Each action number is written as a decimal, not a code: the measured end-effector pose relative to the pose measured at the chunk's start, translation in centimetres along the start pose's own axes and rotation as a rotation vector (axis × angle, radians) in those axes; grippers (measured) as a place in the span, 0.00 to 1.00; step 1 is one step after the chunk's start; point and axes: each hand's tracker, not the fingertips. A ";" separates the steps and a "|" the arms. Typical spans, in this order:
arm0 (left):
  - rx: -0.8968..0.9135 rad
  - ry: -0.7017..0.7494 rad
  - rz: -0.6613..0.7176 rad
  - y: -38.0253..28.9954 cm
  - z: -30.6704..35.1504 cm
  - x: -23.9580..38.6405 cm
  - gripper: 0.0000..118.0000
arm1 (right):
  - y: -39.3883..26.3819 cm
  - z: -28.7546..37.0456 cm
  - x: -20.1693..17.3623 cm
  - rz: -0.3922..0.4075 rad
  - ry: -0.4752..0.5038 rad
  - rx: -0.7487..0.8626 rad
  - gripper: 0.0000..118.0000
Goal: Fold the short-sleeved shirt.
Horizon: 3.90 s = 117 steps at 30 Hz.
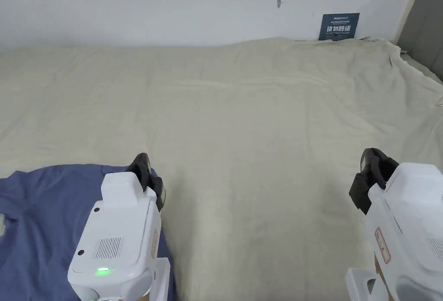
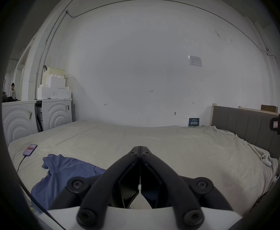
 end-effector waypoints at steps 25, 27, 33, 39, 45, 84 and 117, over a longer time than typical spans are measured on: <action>-0.040 -0.239 0.769 1.6 0.3 -4.6 0.00 | 0.4 0.9 -5.5 0.643 -0.151 0.186 0.03; -0.002 -0.193 0.475 2.5 0.8 -2.5 0.00 | 0.9 0.6 -4.4 0.460 -0.106 0.119 0.03; 0.060 -0.062 -0.097 1.5 1.0 1.6 0.00 | 0.8 0.3 -1.3 0.018 0.024 0.011 0.03; 0.040 -0.048 -0.177 0.3 0.7 1.9 0.00 | 0.3 0.1 -0.8 0.011 0.001 -0.002 0.03; 0.038 -0.036 -0.124 0.6 0.7 1.4 0.00 | 0.7 0.7 -1.7 0.019 0.008 0.004 0.03; 0.050 -0.037 -0.111 1.3 1.0 0.7 0.00 | 2.0 1.5 -2.1 0.028 0.014 0.023 0.03; 0.059 0.406 -0.111 3.0 10.5 -16.0 0.00 | 2.0 -0.4 -19.9 0.066 0.470 0.047 0.03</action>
